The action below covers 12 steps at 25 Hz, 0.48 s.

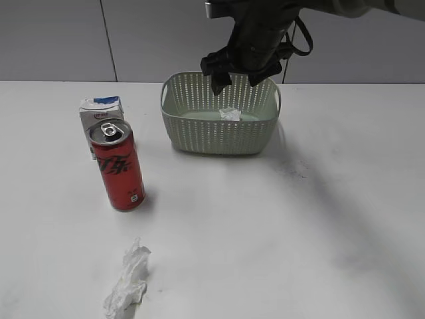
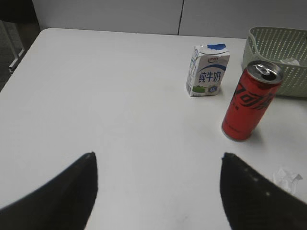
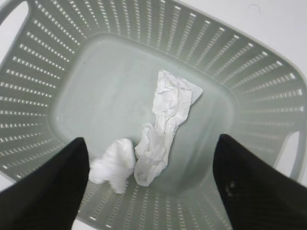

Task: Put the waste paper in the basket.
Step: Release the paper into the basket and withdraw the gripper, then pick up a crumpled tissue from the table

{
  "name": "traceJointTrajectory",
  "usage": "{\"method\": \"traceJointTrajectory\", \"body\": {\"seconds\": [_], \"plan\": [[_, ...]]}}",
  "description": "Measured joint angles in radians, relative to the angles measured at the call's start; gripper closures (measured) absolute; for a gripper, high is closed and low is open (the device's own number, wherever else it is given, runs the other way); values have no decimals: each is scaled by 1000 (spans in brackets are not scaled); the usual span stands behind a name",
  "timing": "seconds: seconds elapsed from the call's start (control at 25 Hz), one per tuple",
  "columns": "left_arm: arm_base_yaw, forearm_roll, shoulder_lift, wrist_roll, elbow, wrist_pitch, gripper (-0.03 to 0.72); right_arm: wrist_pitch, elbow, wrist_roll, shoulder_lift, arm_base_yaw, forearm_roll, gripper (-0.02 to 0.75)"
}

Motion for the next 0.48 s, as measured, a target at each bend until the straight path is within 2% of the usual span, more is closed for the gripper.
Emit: {"method": "traceJointTrajectory", "body": {"seconds": [0.12, 0.24, 0.36, 0.48], "plan": [[0, 0, 0, 0, 0, 0, 100, 39, 0, -2, -15, -2, -31, 129], [0, 0, 0, 0, 0, 0, 100, 143, -19, -50, -44, -24, -45, 129], [0, 0, 0, 0, 0, 0, 100, 290, -48, -91, -60, -104, -35, 132], [0, 0, 0, 0, 0, 0, 100, 331, -43, -102, -85, -200, 0, 141]]}}
